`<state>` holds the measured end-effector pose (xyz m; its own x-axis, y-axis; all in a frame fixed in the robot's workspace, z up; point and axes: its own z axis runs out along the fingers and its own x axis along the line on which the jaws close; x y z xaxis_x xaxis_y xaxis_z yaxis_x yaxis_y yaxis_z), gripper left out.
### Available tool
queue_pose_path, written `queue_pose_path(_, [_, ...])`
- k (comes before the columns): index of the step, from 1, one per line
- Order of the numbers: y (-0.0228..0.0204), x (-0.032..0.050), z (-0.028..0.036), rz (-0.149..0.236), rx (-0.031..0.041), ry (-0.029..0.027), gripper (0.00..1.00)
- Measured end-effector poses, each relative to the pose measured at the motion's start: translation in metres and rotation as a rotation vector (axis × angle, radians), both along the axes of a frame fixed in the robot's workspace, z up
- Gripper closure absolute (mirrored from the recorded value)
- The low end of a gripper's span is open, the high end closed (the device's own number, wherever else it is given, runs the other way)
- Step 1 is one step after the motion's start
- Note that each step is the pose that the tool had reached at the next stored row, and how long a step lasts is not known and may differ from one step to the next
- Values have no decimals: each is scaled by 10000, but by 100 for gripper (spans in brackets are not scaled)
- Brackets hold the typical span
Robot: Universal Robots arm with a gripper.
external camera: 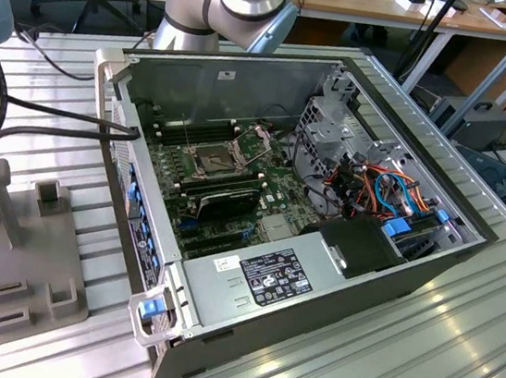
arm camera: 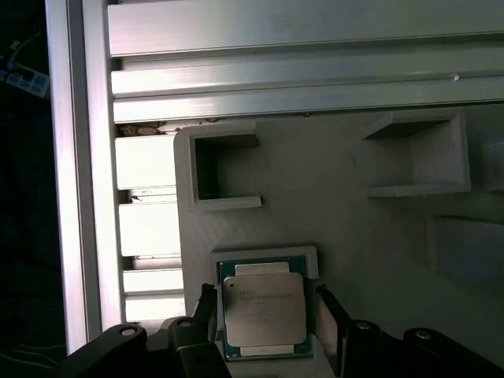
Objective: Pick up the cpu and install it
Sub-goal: 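Pick up the cpu and move it towards the insertion slot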
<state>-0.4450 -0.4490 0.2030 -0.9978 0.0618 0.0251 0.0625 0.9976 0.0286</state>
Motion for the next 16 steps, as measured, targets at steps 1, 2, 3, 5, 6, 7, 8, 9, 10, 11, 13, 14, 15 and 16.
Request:
queue_pose_path(1, [0,0,-2,0,0,1,38])
queue_pose_path(2, [0,0,-2,-1,-1,2,38])
queue_pose_path(3, [0,0,-2,0,-1,3,38])
queue_pose_path(5, [0,0,-4,0,0,0,38])
queue_pose_path(6, [0,0,-5,1,0,0,38])
queue_pose_path(7, [0,0,-8,9,0,0,38])
queue_pose_path(8, [0,0,-8,18,0,0,38])
queue_pose_path(9, [0,0,-8,22,0,1,38])
queue_pose_path(10, [0,0,-8,28,0,1,38])
queue_pose_path(11, [0,0,-9,33,0,1,38])
queue_pose_path(13, [0,0,-8,35,0,1,38])
queue_pose_path(14, [0,0,-9,36,0,1,38])
queue_pose_path(15, [0,0,-8,37,0,1,38])
queue_pose_path(16, [0,0,-8,39,0,1,38])
